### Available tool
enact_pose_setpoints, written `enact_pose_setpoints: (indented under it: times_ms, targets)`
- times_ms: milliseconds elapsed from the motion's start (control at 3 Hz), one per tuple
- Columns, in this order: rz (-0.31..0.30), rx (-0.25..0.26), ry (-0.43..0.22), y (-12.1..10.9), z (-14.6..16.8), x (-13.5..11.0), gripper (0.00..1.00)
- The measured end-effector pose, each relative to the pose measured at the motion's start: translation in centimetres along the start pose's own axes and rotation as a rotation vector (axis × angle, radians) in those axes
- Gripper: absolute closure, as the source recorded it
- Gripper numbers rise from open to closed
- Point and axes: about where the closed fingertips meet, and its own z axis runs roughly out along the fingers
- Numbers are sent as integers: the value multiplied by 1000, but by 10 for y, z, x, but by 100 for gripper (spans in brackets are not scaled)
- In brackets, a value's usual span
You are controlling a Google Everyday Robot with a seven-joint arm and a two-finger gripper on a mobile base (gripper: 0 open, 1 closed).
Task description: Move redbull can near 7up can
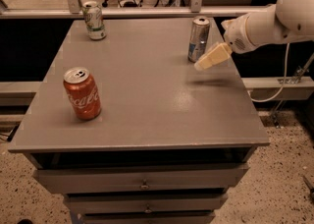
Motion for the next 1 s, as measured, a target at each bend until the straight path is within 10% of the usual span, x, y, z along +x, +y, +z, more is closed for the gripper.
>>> enact_pose_setpoints:
  times_ms: [333,1000]
  targets:
    - [59,11,-112,-9,15,-9,0]
    - [230,10,-303,-27,26,-16,47]
